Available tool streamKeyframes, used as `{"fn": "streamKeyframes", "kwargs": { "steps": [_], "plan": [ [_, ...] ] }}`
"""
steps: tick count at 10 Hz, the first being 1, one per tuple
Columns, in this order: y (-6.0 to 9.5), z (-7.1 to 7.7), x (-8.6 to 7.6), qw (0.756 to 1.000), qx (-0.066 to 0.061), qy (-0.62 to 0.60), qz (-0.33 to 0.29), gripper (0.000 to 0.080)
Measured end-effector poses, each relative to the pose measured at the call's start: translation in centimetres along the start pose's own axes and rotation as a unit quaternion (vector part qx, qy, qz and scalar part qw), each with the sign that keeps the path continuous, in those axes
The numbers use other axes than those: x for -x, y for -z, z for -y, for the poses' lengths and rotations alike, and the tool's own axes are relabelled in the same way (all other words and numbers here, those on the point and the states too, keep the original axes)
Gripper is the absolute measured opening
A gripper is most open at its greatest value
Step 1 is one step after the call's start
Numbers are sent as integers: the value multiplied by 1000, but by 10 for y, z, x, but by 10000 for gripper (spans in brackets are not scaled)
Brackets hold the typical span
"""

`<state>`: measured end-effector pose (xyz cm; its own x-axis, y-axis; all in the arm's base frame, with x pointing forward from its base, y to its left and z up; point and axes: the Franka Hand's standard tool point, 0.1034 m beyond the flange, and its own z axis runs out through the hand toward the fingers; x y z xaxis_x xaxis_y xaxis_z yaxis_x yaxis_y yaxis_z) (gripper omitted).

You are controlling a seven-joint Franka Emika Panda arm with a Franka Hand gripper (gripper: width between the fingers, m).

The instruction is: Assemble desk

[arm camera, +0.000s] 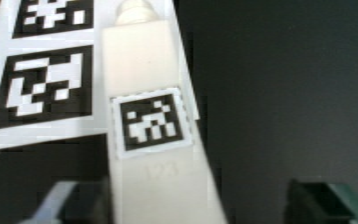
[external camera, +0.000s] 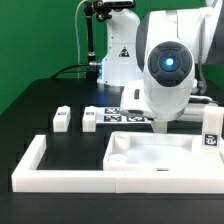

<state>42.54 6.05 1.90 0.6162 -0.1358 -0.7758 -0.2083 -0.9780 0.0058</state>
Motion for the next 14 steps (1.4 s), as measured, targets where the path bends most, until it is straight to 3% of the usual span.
{"fn": "streamKeyframes", "kwargs": {
  "steps": [1,2,8,9,10,11,12,13,14],
  "plan": [
    [0,0,0,1000,0,0,0,391],
    [0,0,0,1000,0,0,0,285],
    [6,-1,1,1000,-2,0,-1,287],
    [27,-3,17,1000,-6,1,26,287],
    [62,-5,22,1000,-14,2,17,288],
    [86,-6,28,1000,-21,5,-5,288],
    [97,-13,34,1000,-21,13,-7,288],
    [102,-16,28,1000,-16,18,-19,288],
    [105,-12,19,997,-19,19,-70,288]
  ]
}}
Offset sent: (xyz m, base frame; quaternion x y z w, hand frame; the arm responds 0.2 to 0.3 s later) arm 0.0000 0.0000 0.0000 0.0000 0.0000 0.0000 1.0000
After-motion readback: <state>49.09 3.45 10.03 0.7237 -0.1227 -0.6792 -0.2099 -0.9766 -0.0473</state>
